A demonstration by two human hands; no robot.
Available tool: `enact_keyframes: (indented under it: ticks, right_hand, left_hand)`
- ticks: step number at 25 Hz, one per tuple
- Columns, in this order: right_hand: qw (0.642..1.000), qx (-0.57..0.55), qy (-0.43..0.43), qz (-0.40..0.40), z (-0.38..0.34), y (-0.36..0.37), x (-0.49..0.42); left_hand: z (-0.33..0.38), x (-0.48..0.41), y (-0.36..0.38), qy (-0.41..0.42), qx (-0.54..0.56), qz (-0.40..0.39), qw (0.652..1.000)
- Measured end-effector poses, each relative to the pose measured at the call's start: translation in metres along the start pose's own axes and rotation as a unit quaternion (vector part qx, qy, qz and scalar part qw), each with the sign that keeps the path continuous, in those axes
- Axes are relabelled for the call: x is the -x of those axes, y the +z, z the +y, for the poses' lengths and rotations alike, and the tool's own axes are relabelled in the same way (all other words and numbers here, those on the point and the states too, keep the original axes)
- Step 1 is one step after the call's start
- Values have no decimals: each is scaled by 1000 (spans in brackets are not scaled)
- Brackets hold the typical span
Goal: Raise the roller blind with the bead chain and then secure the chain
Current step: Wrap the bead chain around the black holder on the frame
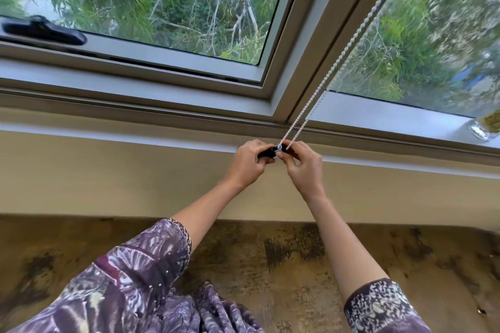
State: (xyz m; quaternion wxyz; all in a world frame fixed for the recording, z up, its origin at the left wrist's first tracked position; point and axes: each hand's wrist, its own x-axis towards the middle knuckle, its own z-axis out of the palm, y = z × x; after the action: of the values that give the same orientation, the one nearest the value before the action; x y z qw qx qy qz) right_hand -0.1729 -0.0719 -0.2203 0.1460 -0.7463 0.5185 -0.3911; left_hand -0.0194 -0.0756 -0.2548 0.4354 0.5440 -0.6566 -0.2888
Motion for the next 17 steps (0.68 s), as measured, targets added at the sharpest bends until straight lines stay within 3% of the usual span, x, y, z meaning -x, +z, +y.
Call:
enact_keyframes:
  ticks: [17]
  right_hand:
    - [999,-32,-21,33,-19,25,12]
  left_hand:
    - [-3,15,-37,24,-49,-4,998]
